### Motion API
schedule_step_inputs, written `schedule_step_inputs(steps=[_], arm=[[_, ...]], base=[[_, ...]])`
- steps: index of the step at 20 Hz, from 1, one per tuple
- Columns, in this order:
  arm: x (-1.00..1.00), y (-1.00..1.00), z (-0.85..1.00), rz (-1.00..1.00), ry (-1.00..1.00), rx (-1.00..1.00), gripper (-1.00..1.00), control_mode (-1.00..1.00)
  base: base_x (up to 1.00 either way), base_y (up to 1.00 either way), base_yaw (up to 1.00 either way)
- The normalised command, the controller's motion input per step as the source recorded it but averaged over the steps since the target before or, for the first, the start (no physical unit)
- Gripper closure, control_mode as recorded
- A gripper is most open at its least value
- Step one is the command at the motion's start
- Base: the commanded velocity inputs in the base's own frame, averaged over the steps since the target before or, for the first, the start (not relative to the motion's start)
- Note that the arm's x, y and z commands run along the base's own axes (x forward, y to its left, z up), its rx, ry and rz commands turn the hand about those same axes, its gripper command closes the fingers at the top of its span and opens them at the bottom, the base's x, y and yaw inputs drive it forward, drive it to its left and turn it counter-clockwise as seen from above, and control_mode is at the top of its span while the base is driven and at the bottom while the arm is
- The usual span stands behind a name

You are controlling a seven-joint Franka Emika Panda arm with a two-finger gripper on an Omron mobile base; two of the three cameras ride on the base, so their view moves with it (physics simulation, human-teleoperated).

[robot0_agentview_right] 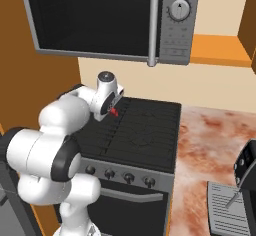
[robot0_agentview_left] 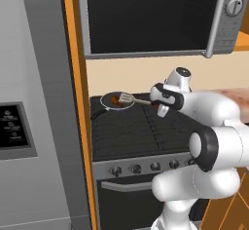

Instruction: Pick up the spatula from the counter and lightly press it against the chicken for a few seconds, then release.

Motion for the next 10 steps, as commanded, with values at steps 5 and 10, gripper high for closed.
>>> schedule_step_inputs(steps=[5, 10], arm=[[0.26, 0.00, -0.08, 0.00, 0.00, -0.04, 1.00, -1.00], [0.20, 0.00, -0.06, 0.00, 0.00, -0.04, 1.00, -1.00]], base=[[0.00, 0.00, 0.00], [0.00, 0.00, 0.00]])
